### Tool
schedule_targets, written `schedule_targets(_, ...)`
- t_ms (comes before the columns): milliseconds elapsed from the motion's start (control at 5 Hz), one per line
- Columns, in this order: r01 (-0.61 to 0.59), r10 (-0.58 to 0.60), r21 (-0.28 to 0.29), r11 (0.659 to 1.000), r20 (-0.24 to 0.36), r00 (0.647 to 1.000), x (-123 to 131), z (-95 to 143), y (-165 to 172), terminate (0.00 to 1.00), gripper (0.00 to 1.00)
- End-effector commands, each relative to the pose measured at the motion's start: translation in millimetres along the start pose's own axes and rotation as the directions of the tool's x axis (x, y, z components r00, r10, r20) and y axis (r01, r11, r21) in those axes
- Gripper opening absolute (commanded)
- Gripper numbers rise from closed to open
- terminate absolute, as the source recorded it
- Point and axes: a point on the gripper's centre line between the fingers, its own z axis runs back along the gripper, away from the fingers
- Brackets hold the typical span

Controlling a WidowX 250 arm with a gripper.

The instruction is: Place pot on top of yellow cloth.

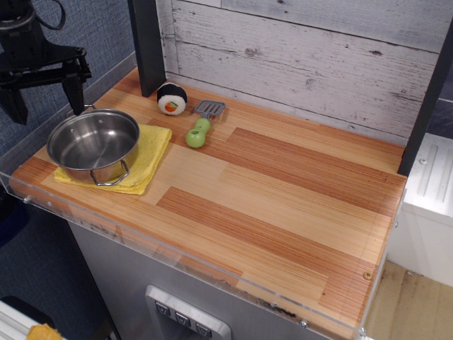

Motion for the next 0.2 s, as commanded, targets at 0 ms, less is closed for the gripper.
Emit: schedule_targets(0,0.0,0.0,-0.005,1.0,0.061,0.998,1.7,22.8,0.8,1.0,1.0)
